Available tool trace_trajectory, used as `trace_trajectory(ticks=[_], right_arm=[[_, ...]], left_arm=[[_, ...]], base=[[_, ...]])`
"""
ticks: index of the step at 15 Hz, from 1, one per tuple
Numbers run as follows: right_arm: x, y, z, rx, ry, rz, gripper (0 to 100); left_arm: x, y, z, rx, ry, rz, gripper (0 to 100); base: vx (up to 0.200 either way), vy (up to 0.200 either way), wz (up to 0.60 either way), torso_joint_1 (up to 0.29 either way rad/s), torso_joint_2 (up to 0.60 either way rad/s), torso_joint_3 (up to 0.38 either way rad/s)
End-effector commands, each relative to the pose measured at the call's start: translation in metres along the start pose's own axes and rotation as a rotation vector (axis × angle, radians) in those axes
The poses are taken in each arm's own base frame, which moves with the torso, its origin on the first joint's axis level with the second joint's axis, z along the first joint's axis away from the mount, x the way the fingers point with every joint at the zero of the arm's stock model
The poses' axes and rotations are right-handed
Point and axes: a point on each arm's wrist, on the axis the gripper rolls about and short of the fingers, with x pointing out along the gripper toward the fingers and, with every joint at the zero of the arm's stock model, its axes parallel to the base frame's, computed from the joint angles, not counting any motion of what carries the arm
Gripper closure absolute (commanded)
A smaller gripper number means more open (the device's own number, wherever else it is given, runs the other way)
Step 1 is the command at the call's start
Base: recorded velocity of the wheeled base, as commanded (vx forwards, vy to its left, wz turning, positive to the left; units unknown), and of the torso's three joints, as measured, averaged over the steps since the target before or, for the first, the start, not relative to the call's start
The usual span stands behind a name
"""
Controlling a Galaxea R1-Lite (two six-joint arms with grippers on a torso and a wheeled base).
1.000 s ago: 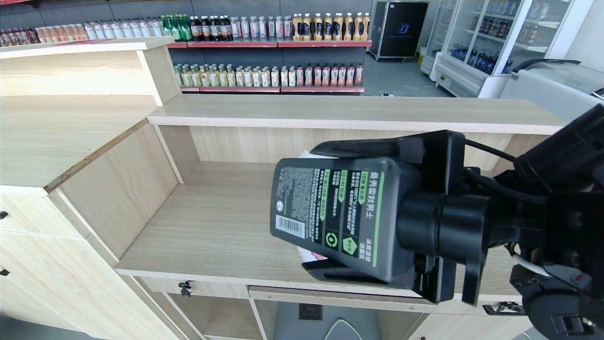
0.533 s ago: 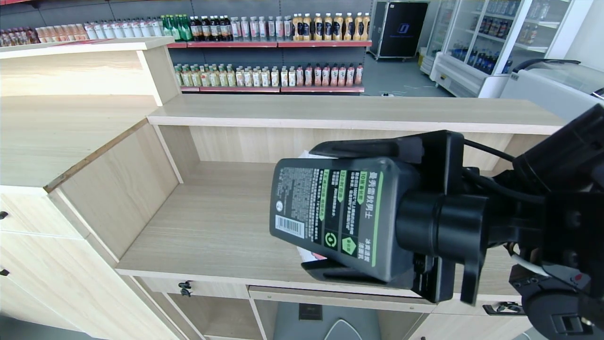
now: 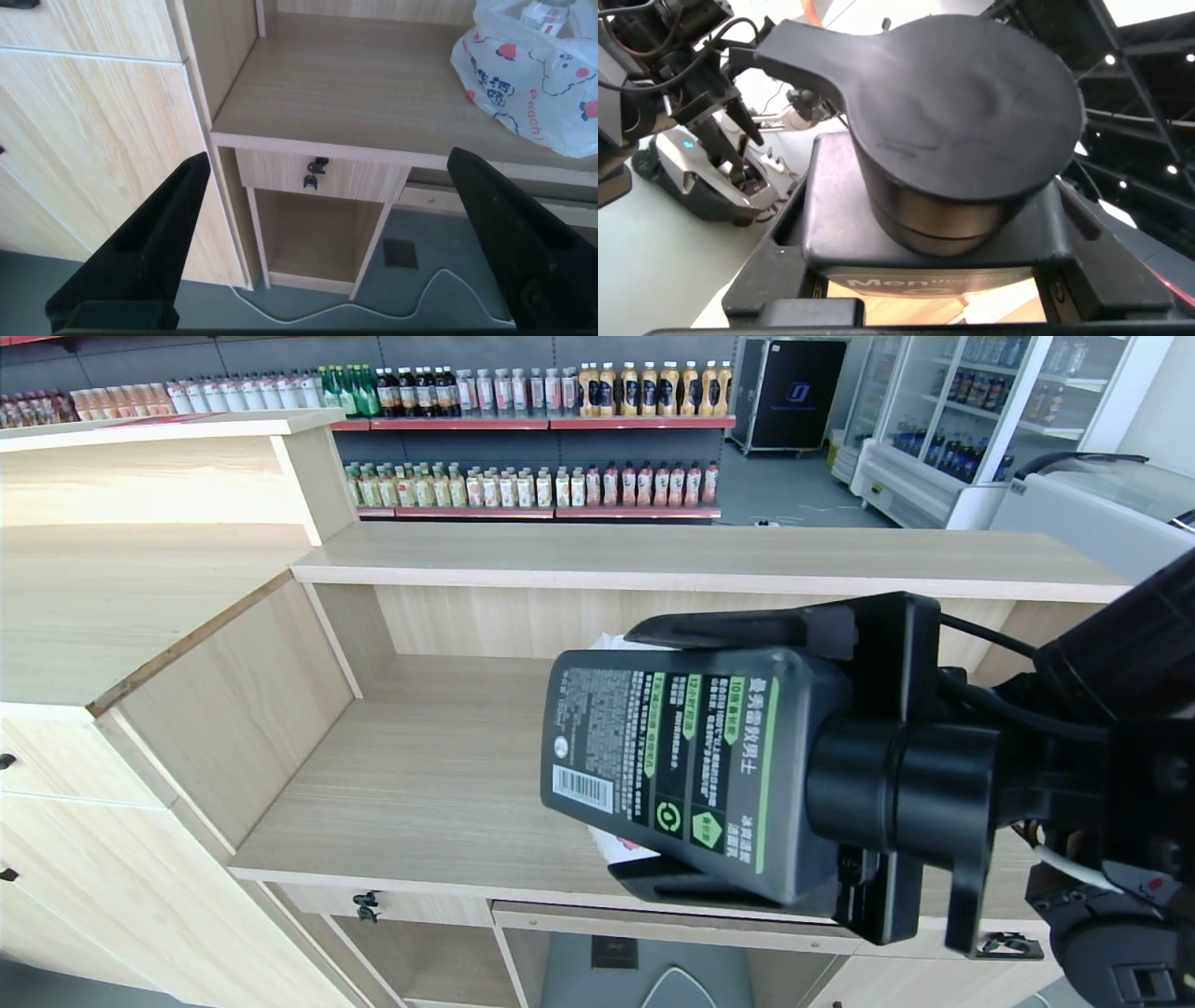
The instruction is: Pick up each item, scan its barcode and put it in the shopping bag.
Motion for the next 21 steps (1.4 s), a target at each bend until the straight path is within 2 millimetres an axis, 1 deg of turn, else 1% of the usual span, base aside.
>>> trace_trajectory(ticks=[1, 6, 8, 9, 10, 11, 12, 13, 14, 15, 16, 17, 19, 21], right_arm=[[-0.002, 0.000, 0.005, -0.004, -0.001, -0.001, 100], [-0.006, 0.004, 0.011, 0.004, 0.003, 0.002, 100], [-0.010, -0.005, 0.016, 0.006, 0.026, -0.010, 100], [-0.030, -0.024, 0.019, 0.021, 0.150, -0.075, 100], [-0.050, -0.038, 0.029, 0.070, 0.313, -0.176, 100], [-0.079, -0.051, 0.038, 0.133, 0.516, -0.326, 100], [-0.105, -0.058, 0.044, 0.183, 0.658, -0.454, 100], [-0.140, -0.062, 0.052, 0.250, 0.793, -0.617, 100], [-0.177, -0.060, 0.057, 0.304, 0.900, -0.768, 100], [-0.203, -0.055, 0.063, 0.357, 0.969, -0.878, 100], [-0.209, -0.052, 0.065, 0.377, 0.984, -0.910, 100], [-0.240, -0.041, 0.074, 0.446, 1.058, -1.063, 100], [-0.265, -0.032, 0.084, 0.476, 1.152, -1.243, 100], [-0.286, -0.020, 0.093, 0.502, 1.302, -1.452, 100]], left_arm=[[0.000, 0.000, 0.000, 0.000, 0.000, 0.001, 0], [0.000, 0.000, 0.000, 0.000, 0.000, 0.001, 0], [0.000, 0.000, 0.000, 0.000, 0.000, 0.001, 0], [0.000, 0.000, 0.000, 0.000, 0.000, 0.001, 0], [0.000, 0.000, 0.000, 0.000, 0.000, 0.001, 0], [0.000, 0.000, 0.000, 0.000, 0.000, 0.001, 0], [0.000, 0.000, 0.000, 0.000, 0.000, 0.001, 0], [0.000, 0.000, 0.000, 0.000, 0.000, 0.001, 0], [0.000, 0.000, 0.000, 0.000, 0.000, 0.001, 0], [0.000, 0.000, 0.000, 0.000, 0.000, 0.001, 0], [0.000, 0.000, 0.000, 0.000, 0.000, 0.001, 0], [0.000, 0.000, 0.000, 0.000, 0.000, 0.001, 0], [0.000, 0.000, 0.000, 0.000, 0.000, 0.001, 0], [0.000, 0.000, 0.000, 0.000, 0.000, 0.001, 0]], base=[[0.000, 0.000, 0.00, 0.000, 0.00, 0.000], [0.000, 0.000, 0.00, 0.000, 0.00, 0.000], [0.000, 0.000, 0.00, 0.000, 0.00, 0.000], [0.000, 0.000, 0.00, 0.000, 0.00, 0.000], [0.000, 0.000, 0.00, 0.000, 0.00, 0.000], [0.000, 0.000, 0.00, 0.000, 0.00, 0.000], [0.000, 0.000, 0.00, 0.000, 0.00, 0.000], [0.000, 0.000, 0.00, 0.000, 0.00, 0.000], [0.000, 0.000, 0.00, 0.000, 0.00, 0.000], [0.000, 0.000, 0.00, 0.000, 0.00, 0.000], [0.000, 0.000, 0.00, 0.000, 0.00, 0.000], [0.000, 0.000, 0.00, 0.000, 0.00, 0.000], [0.000, 0.000, 0.00, 0.000, 0.00, 0.000], [0.000, 0.000, 0.00, 0.000, 0.00, 0.000]])
